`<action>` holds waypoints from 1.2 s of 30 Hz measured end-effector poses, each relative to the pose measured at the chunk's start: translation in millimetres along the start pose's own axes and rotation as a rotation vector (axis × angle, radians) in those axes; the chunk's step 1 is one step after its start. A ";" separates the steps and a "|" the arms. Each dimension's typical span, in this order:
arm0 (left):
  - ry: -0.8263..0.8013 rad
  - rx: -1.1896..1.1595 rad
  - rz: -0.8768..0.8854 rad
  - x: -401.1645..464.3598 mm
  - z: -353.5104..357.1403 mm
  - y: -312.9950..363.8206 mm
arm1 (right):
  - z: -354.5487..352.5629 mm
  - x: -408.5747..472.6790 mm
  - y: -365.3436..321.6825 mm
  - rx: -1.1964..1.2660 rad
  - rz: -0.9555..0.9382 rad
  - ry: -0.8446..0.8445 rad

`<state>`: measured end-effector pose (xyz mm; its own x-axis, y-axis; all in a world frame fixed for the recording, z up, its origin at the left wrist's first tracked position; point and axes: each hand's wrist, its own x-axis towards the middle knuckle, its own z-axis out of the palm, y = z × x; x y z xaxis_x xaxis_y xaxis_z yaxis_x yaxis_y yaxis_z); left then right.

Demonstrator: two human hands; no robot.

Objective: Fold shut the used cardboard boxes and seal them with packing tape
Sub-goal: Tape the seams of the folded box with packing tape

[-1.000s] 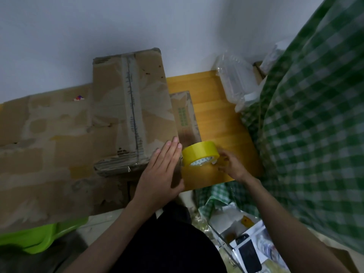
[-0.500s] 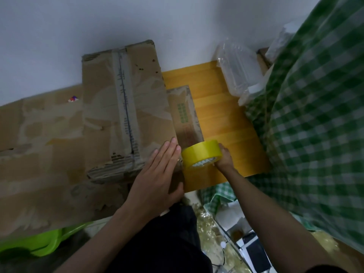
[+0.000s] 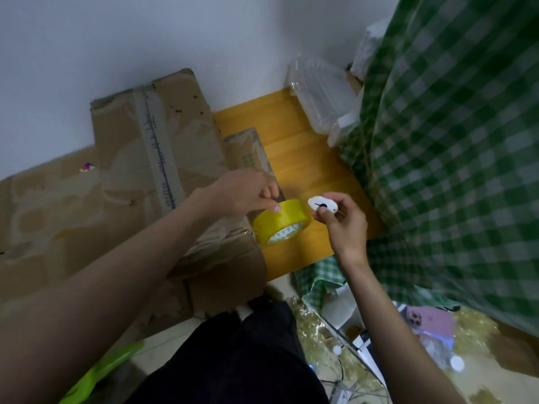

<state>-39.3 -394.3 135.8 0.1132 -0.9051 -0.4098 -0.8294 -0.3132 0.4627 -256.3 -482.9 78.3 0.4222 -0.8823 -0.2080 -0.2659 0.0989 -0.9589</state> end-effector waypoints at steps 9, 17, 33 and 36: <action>-0.245 -0.186 -0.009 26.8 1.4 -1.7 | 31.3 -57.5 -25.1 0.070 -0.013 -0.125; -0.157 -0.169 -0.048 25.8 2.5 0.9 | 58.1 -60.9 -12.2 0.065 0.024 -0.097; -0.160 -0.101 -0.055 23.4 1.9 1.1 | 70.5 -52.6 -14.0 -0.031 0.050 -0.083; -0.158 -0.110 -0.047 23.4 2.3 1.7 | 70.8 -52.1 -17.2 -0.047 0.054 -0.092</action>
<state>-39.3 -415.3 125.2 0.0557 -0.8351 -0.5472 -0.7591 -0.3914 0.5201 -212.4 -406.0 92.0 0.4838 -0.8299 -0.2780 -0.3295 0.1216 -0.9363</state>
